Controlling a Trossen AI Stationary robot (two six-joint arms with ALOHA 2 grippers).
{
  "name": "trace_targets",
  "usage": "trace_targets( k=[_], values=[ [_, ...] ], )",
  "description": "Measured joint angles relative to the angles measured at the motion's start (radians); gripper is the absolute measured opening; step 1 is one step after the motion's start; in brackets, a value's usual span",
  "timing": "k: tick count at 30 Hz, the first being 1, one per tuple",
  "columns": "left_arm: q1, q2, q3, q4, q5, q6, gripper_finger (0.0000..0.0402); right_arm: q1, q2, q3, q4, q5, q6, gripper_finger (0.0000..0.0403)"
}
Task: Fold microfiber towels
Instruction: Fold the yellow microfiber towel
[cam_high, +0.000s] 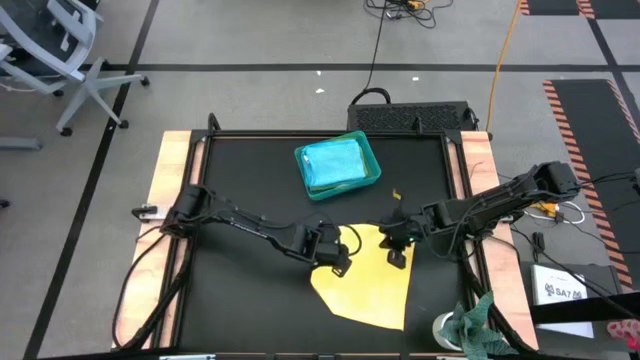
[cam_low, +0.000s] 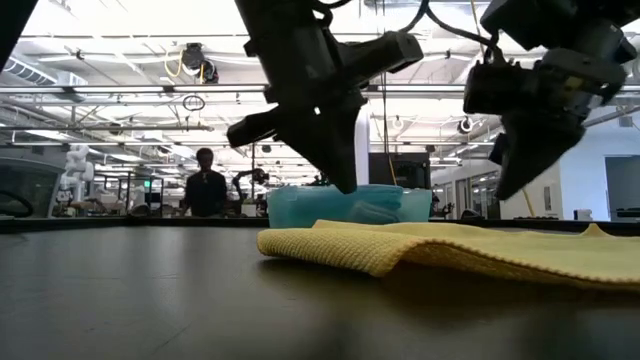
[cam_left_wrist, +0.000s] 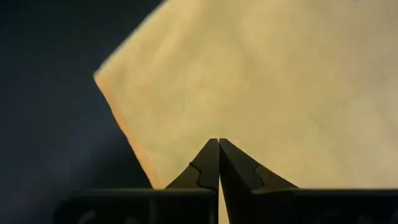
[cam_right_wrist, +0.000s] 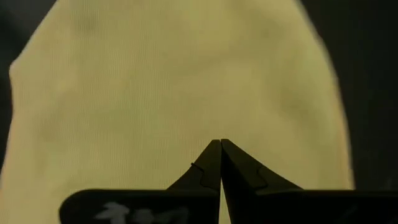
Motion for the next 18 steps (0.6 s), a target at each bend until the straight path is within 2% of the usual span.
trace_targets(
  k=[5, 10, 18],
  values=[
    [-0.02, 0.001, 0.0, -0.001, -0.011, -0.041, 0.0006, -0.003, 0.0, 0.0, 0.032, 0.049, -0.001, 0.0],
    [-0.034, 0.012, 0.001, -0.002, -0.057, -0.068, 0.0006, -0.003, -0.002, 0.0, 0.034, 0.049, -0.001, 0.0],
    [-0.035, 0.073, 0.001, 0.005, -0.021, -0.078, 0.0006, -0.003, -0.002, 0.0, 0.045, 0.048, 0.002, 0.0]
  ],
)
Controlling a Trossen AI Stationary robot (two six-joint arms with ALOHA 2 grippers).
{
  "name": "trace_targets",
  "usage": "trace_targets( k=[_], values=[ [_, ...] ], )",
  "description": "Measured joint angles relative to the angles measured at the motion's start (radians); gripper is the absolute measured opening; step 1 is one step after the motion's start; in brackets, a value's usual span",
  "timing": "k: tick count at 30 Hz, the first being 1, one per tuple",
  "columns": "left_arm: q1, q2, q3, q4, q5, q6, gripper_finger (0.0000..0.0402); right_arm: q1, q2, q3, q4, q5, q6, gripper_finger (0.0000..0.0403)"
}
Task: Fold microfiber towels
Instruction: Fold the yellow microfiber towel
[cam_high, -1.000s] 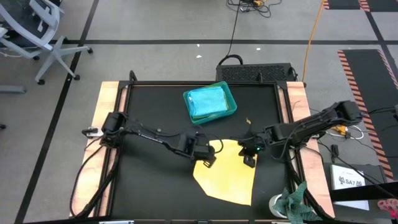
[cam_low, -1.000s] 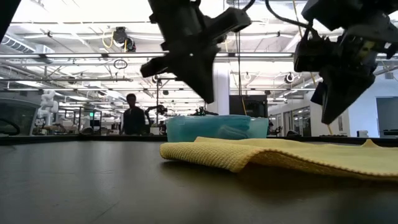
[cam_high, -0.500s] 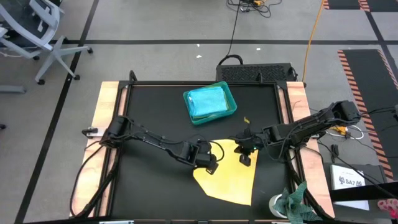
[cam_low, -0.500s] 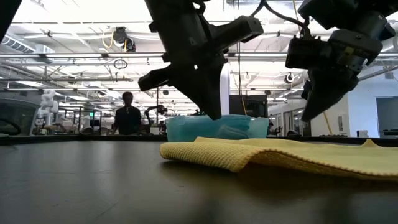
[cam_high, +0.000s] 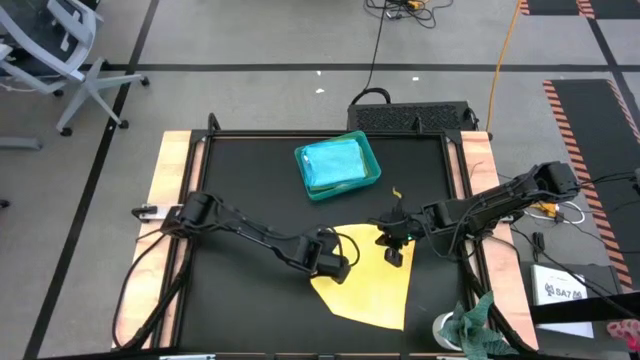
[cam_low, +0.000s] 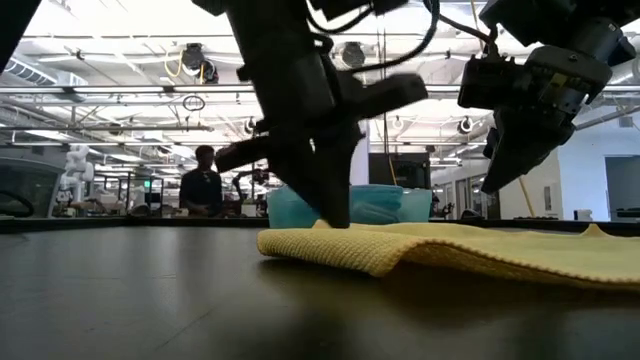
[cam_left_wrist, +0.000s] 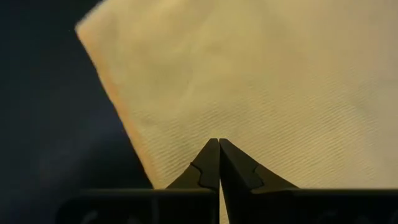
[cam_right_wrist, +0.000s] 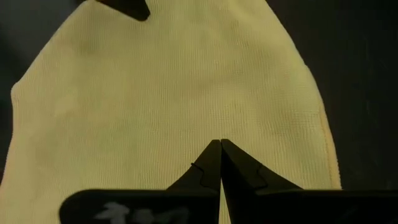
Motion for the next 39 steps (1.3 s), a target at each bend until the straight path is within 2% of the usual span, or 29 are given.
trace_targets(
  k=[5, 14, 29, 34, 39],
  values=[
    [0.0, 0.022, 0.0, -0.065, 0.032, 0.002, 0.0004, 0.0, 0.0, 0.0, 0.02, -0.002, 0.0, 0.0],
    [0.013, 0.018, 0.001, -0.353, 0.032, -0.018, 0.0007, 0.0, 0.0, 0.0, -0.008, -0.003, 0.004, 0.0],
    [0.022, 0.022, 0.03, -0.314, 0.039, 0.013, 0.0003, 0.0, 0.0, 0.0, -0.018, 0.004, 0.022, 0.0],
    [0.022, 0.023, 0.065, -0.317, 0.028, 0.018, 0.001, -0.001, 0.0, 0.0, -0.071, 0.109, 0.028, 0.0],
    [0.022, 0.023, 0.074, -0.371, 0.012, 0.027, 0.0005, -0.021, 0.0, 0.0, -0.115, 0.116, 0.027, 0.0]
  ],
)
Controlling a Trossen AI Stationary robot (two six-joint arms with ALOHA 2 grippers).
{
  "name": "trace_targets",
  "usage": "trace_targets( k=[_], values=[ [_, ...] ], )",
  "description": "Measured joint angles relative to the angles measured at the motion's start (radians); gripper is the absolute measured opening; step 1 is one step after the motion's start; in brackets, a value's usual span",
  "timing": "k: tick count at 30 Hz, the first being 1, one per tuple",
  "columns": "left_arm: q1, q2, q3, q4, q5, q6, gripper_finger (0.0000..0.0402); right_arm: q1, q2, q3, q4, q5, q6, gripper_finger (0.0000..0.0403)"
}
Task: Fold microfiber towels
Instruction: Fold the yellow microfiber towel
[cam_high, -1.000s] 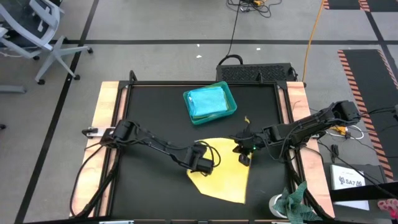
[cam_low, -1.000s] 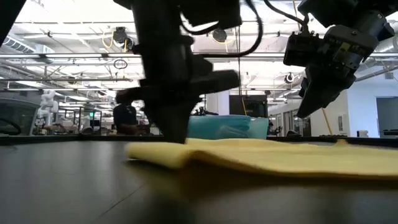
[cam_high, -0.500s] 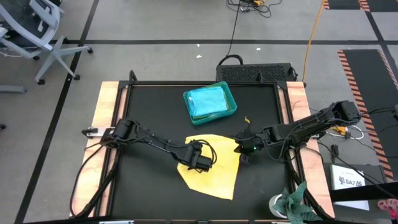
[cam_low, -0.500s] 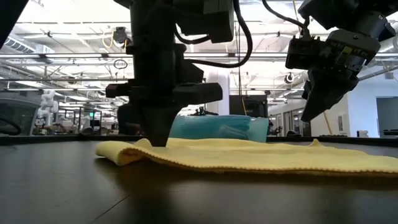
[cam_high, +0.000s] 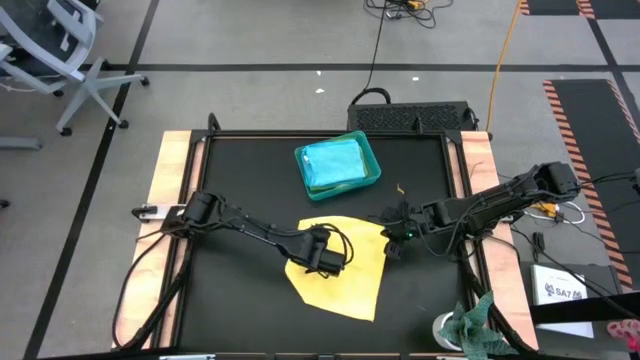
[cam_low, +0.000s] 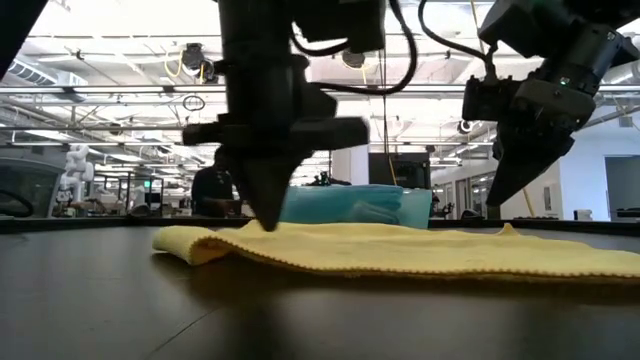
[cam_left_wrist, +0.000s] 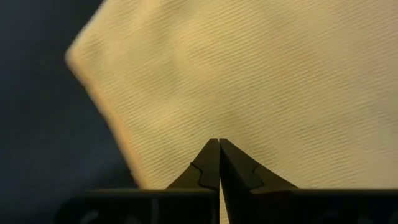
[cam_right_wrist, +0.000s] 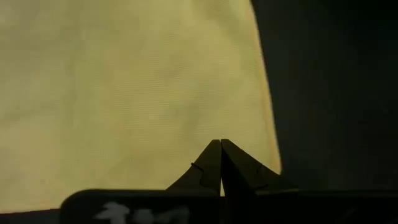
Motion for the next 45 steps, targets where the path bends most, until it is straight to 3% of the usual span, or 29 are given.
trace_targets(
  k=[5, 10, 23, 26, 30, 32, 39, 45],
  values=[
    [0.0, 0.0, 0.0, -0.09, 0.0, -0.038, 0.0012, -0.006, 0.0, 0.0, 0.001, -0.013, 0.0, 0.0],
    [-0.009, -0.032, 0.005, -0.079, -0.008, -0.054, 0.0004, -0.011, 0.001, 0.0, 0.001, -0.014, -0.001, 0.0],
    [-0.022, -0.176, 0.021, -0.068, -0.193, -0.074, 0.0003, -0.054, 0.117, -0.076, 0.056, -0.077, 0.01, 0.0],
    [-0.022, -0.185, 0.021, -0.07, -0.202, -0.073, 0.0005, -0.05, 0.12, -0.077, 0.046, -0.202, 0.057, 0.0],
    [-0.022, -0.183, 0.02, -0.075, -0.201, -0.073, 0.0005, -0.039, 0.109, -0.081, 0.031, -0.51, 0.199, 0.0],
    [-0.022, -0.183, 0.02, -0.075, -0.201, -0.07, 0.0003, -0.013, 0.111, -0.082, 0.021, -0.608, 0.246, 0.0],
    [-0.022, -0.183, 0.02, -0.081, -0.195, -0.062, 0.0008, 0.106, 0.112, -0.084, 0.025, -0.718, 0.325, 0.0],
    [-0.022, -0.183, 0.02, -0.082, -0.192, -0.044, 0.0009, 0.149, 0.111, -0.084, 0.19, -0.709, 0.345, 0.0]
  ],
)
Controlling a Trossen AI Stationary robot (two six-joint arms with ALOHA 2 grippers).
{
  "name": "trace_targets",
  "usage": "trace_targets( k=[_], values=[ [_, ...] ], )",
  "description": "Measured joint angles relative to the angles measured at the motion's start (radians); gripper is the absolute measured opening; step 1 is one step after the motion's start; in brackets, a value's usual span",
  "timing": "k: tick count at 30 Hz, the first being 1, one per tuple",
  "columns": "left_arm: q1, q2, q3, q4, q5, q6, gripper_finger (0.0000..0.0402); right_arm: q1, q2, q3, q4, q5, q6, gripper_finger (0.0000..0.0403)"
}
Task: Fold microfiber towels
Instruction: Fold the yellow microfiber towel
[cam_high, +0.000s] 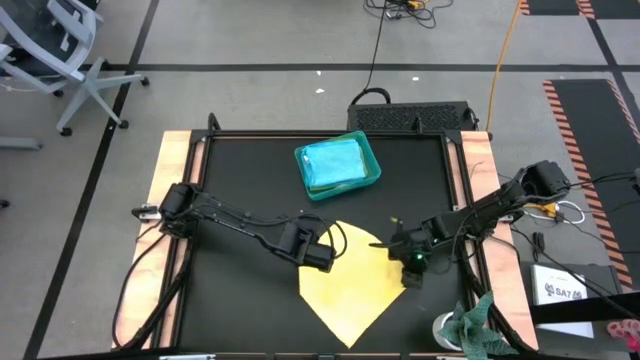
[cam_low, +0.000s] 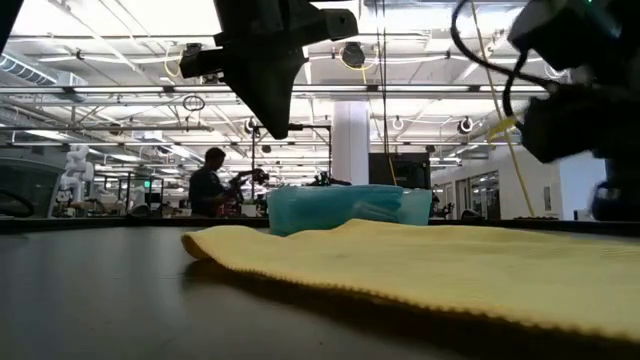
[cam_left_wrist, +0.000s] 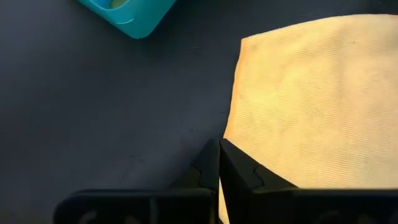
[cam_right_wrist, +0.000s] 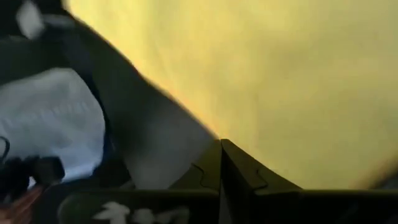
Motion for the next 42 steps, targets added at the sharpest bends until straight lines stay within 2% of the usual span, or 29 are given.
trace_targets(
  k=[4, 7, 13, 17, 21, 23, 27, 33, 37, 42],
  values=[
    [0.0, 0.0, 0.0, 0.0, 0.009, 0.003, 0.0005, -0.011, -0.001, 0.002, 0.141, 0.11, 0.007, 0.0],
    [0.0, 0.0, 0.0, 0.0, 0.014, 0.005, 0.0004, -0.03, -0.001, 0.002, 0.164, 0.207, -0.024, 0.0],
    [0.0, 0.0, 0.0, 0.001, 0.014, 0.0, 0.0005, -0.082, -0.001, 0.002, 0.22, 0.515, -0.14, 0.0],
    [0.001, 0.0, 0.0, 0.0, 0.013, -0.004, 0.0006, -0.12, -0.001, 0.002, 0.301, 0.64, -0.188, 0.0],
    [0.006, 0.0, 0.0, 0.0, 0.011, -0.006, 0.0009, -0.154, 0.008, 0.008, 0.423, 0.645, -0.229, 0.0],
    [0.011, 0.0, 0.0, 0.001, 0.01, -0.003, 0.0004, -0.164, 0.028, 0.044, 0.423, 0.644, -0.272, 0.0],
    [0.023, 0.0, 0.0, 0.0, 0.009, -0.003, 0.0008, -0.176, 0.135, 0.19, 0.318, 0.58, -0.382, 0.0],
    [0.026, 0.0, -0.001, -0.013, 0.022, -0.008, 0.0003, -0.178, 0.346, 0.402, 0.067, 0.514, -0.593, 0.0],
    [0.005, 0.003, -0.002, -0.078, 0.064, -0.052, 0.0006, -0.186, 0.405, 0.437, 0.022, 0.514, -0.673, 0.0],
    [-0.037, 0.002, -0.002, -0.207, 0.1, -0.132, 0.0005, -0.23, 0.406, 0.436, 0.008, 0.528, -0.734, 0.0]
  ],
)
